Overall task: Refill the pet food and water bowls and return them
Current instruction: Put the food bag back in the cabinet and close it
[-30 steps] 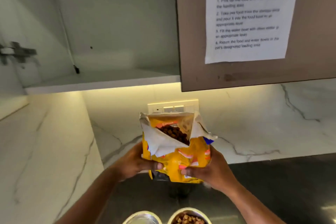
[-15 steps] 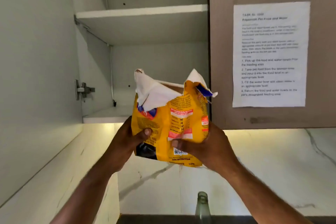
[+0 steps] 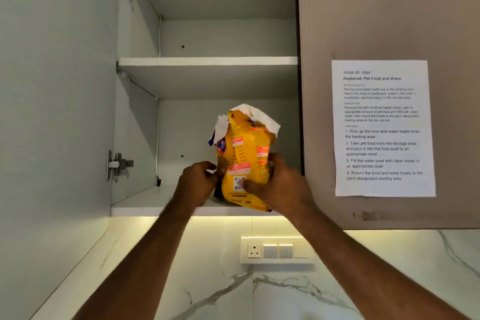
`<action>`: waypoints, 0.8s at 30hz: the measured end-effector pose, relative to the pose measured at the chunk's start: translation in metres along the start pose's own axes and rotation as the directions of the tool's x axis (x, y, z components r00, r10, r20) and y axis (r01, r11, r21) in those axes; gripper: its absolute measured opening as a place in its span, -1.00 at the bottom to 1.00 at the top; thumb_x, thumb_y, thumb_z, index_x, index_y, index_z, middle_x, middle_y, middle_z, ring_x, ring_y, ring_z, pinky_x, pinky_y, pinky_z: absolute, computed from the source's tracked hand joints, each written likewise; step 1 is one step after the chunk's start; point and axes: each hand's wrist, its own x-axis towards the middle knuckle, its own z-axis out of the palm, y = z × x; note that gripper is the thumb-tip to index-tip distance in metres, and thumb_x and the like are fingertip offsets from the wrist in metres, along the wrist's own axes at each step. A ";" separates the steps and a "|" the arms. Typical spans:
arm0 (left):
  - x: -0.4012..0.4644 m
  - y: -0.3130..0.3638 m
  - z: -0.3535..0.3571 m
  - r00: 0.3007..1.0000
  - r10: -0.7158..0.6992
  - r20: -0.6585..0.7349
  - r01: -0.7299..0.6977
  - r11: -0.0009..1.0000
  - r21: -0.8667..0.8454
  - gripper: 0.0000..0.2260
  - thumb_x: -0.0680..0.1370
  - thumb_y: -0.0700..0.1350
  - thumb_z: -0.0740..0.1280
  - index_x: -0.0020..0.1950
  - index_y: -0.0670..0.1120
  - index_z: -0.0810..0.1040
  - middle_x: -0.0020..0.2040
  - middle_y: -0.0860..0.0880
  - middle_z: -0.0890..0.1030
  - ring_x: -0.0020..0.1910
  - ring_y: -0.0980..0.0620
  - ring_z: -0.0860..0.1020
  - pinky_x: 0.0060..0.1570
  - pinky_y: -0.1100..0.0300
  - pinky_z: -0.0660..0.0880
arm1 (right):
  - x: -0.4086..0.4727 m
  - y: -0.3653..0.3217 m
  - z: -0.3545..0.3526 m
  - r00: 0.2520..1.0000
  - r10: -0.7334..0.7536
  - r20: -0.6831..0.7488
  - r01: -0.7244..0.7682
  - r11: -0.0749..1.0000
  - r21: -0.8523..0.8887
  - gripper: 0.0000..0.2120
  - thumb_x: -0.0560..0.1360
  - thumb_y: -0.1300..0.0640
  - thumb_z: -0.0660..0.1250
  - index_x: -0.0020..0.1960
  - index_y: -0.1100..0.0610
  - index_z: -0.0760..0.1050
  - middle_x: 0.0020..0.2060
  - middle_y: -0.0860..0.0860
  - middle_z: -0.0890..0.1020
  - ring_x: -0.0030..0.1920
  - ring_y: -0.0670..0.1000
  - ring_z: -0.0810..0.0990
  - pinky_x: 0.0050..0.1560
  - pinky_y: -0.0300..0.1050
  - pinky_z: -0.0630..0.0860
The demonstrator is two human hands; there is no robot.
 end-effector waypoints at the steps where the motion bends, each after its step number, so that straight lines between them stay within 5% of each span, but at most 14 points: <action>1: 0.003 0.000 0.003 0.999 -0.007 -0.039 0.010 0.996 0.092 -0.71 0.57 0.09 0.42 0.13 -0.10 0.69 0.02 -0.10 0.74 0.02 -0.13 0.67 0.03 0.13 0.52 | 0.002 0.002 0.005 1.000 -0.003 0.024 0.004 1.000 -0.031 -0.20 0.37 -0.43 0.44 0.47 -0.09 0.32 0.30 -0.07 0.63 0.16 0.06 0.68 0.07 -0.07 0.58; 6: 0.016 0.006 0.013 0.995 -0.097 -0.030 0.099 0.989 0.109 -0.89 0.56 -0.14 0.41 -0.05 -0.16 0.70 -0.19 -0.14 0.73 -0.20 -0.15 0.71 0.02 -0.04 0.66 | 0.014 0.003 0.033 0.998 -0.026 -0.051 0.015 0.981 -0.193 -0.12 0.31 -0.54 0.38 0.46 -0.07 0.30 0.19 -0.01 0.66 0.09 0.09 0.70 0.08 0.00 0.66; 11: 0.015 -0.003 0.010 0.967 -0.232 0.108 0.255 0.903 -0.347 -0.82 0.65 -0.20 0.31 0.14 -0.27 0.65 -0.02 -0.27 0.72 -0.11 -0.22 0.73 0.06 -0.16 0.67 | 0.024 -0.001 0.057 0.993 0.010 -0.115 -0.044 0.955 -0.293 -0.07 0.32 -0.55 0.36 0.48 -0.03 0.24 0.16 0.06 0.63 0.09 0.15 0.68 0.05 0.04 0.67; 17: 0.009 -0.007 0.009 0.936 -0.149 0.319 0.289 0.842 -0.454 -0.59 0.68 0.16 0.20 0.25 -0.12 0.60 0.18 -0.16 0.69 0.15 -0.14 0.66 0.13 -0.02 0.53 | 0.033 -0.004 0.071 0.991 0.086 -0.106 -0.117 0.936 -0.332 -0.06 0.35 -0.52 0.37 0.52 0.00 0.21 0.23 0.10 0.59 0.17 0.17 0.65 0.10 0.05 0.61; 20: 0.009 -0.014 0.012 0.931 -0.097 0.353 0.225 0.912 -0.344 -0.30 0.35 0.62 0.13 0.06 0.08 0.62 0.11 -0.09 0.68 0.04 -0.08 0.58 0.03 -0.05 0.47 | 0.034 -0.008 0.074 0.988 0.092 -0.122 -0.130 0.928 -0.350 -0.08 0.36 -0.50 0.38 0.50 0.02 0.24 0.21 0.11 0.59 0.15 0.18 0.65 0.09 0.04 0.61; 24: 0.002 -0.001 0.010 0.967 -0.035 0.253 0.095 0.970 -0.226 -0.29 0.55 0.43 0.03 0.15 -0.14 0.65 0.07 -0.18 0.70 0.02 -0.14 0.65 0.08 -0.03 0.58 | 0.028 -0.012 0.074 0.986 0.096 -0.138 -0.139 0.929 -0.342 -0.11 0.36 -0.48 0.40 0.47 0.03 0.28 0.17 0.13 0.59 0.12 0.20 0.65 0.06 0.03 0.60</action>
